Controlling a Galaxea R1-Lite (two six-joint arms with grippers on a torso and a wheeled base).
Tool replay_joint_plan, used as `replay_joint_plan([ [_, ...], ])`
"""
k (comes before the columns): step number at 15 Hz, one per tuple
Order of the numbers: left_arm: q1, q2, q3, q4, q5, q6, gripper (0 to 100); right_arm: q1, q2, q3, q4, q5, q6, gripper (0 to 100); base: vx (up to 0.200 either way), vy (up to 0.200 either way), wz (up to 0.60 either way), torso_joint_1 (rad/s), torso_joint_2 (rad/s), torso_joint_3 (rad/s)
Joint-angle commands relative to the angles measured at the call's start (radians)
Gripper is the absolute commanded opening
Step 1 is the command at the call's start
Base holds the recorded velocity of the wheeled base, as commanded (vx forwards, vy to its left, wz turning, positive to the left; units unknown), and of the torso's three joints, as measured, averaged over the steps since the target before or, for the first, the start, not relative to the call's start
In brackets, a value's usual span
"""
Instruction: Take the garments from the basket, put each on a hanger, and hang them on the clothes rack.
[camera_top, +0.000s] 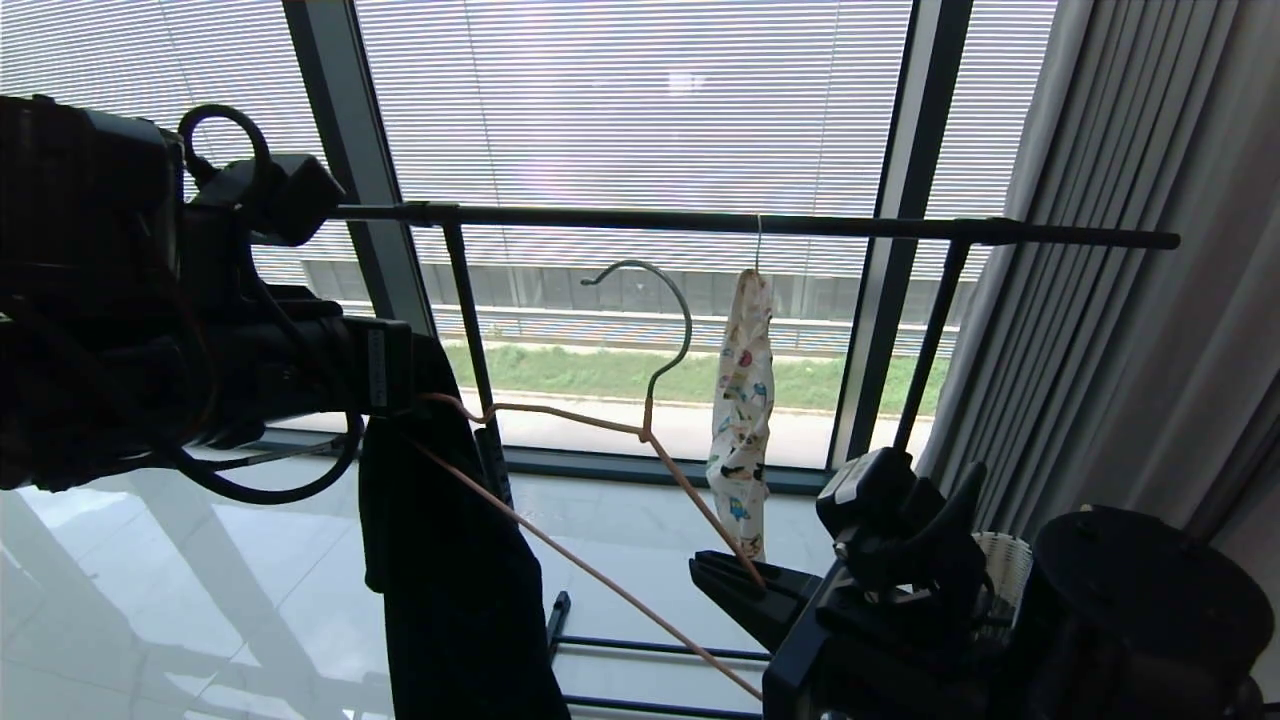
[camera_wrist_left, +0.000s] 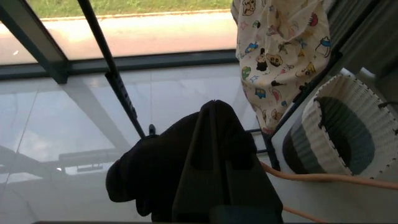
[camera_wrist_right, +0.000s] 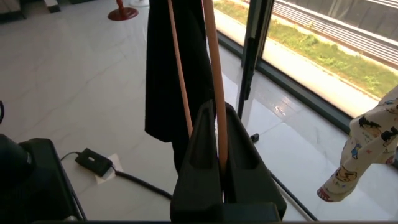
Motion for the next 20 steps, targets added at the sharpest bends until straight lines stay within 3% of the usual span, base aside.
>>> replay_joint_plan([
  [1,0.024,-0.004,-0.003,0.001,0.001,0.015,0,-0.004,-0.023,0.021,0.001,0.001,0.003,0,0.000,0.000,0.00,0.000,0.00,0.000],
  [2,0.041,-0.005,-0.003,0.001,-0.007,0.046,0,-0.008,-0.046,0.041,0.001,0.021,0.017,0,0.000,0.000,0.00,0.000,0.00,0.000],
  [5,0.025,-0.021,0.008,0.004,-0.094,0.047,0,-0.007,-0.041,-0.010,0.000,0.033,0.014,0,0.000,0.000,0.00,0.000,0.00,0.000],
  [13,0.070,-0.005,-0.061,0.033,-0.093,0.044,0,-0.010,-0.066,0.016,-0.069,0.032,-0.063,0,0.000,0.000,0.00,0.000,0.00,0.000],
  [20,0.048,-0.016,-0.061,0.071,-0.099,0.043,0,-0.016,-0.058,0.013,-0.069,0.053,-0.091,0,0.000,0.000,0.00,0.000,0.00,0.000],
])
